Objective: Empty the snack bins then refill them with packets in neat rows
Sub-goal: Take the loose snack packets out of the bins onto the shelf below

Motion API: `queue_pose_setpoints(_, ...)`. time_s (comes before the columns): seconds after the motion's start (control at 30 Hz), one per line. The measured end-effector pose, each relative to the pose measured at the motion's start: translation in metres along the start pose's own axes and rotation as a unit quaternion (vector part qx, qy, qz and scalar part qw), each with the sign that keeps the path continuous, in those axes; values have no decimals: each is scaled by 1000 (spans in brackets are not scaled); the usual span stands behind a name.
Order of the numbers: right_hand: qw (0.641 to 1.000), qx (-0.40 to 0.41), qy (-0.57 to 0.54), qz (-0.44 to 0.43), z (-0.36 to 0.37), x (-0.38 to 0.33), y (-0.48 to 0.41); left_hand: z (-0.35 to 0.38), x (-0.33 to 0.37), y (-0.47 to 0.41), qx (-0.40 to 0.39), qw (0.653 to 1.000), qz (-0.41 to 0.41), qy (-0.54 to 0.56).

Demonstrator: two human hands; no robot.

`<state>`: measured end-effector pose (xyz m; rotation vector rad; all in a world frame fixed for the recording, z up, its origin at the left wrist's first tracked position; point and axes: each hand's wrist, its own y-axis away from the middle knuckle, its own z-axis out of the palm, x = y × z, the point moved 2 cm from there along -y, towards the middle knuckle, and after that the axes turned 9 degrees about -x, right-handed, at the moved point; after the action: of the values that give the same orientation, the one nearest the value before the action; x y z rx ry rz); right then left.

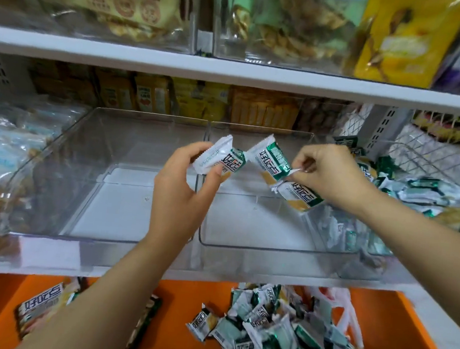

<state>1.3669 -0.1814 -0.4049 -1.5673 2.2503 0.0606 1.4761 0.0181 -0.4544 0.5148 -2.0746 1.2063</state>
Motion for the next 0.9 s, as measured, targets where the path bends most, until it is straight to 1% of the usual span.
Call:
queue_pose_setpoints(0.07,999,11,-33,-10,-19,-17,32,-2,20,12,-3,999,41,-16)
queue_pose_setpoints(0.13,998,5,-57,-10,-32,-28,68,-3,39,33,-19,997,78,-21)
queue_pose_setpoints(0.2,996,-23,-84,1,-31,-27,105,-1,48,67,-39,996,80,-8)
queue_pose_setpoints(0.23,994,-42,-101,12,-23,-20,124,2,46,87,-54,997,59,3)
queue_pose_setpoints(0.3,987,-85,-126,44,3,-1,156,15,40,124,-102,994,-22,18)
queue_pose_setpoints(0.37,980,-140,-115,84,37,22,182,36,23,155,-179,976,-123,23)
queue_pose_setpoints(0.43,971,-188,-93,118,70,45,201,58,3,180,-264,937,-228,10)
queue_pose_setpoints(0.5,960,-218,-92,152,97,67,214,77,-18,201,-319,891,-322,11)
queue_pose_setpoints(0.57,947,-253,-94,173,120,86,220,92,-33,213,-348,859,-376,9)
queue_pose_setpoints(0.63,935,-294,-80,181,134,99,220,105,-38,215,-389,829,-402,18)
queue_pose_setpoints(0.7,922,-330,-73,189,142,107,219,117,-39,214,-457,788,-412,18)
queue_pose_setpoints(0.73,916,-351,-55,187,143,109,218,121,-38,214,-492,771,-404,3)
queue_pose_setpoints(0.77,913,-367,-30,177,142,110,217,124,-38,214,-520,761,-388,-18)
queue_pose_setpoints(0.83,910,-382,-9,158,137,110,213,127,-40,213,-547,763,-339,-58)
queue_pose_setpoints(0.9,921,-362,-26,144,128,109,207,128,-37,209,-562,766,-294,-102)
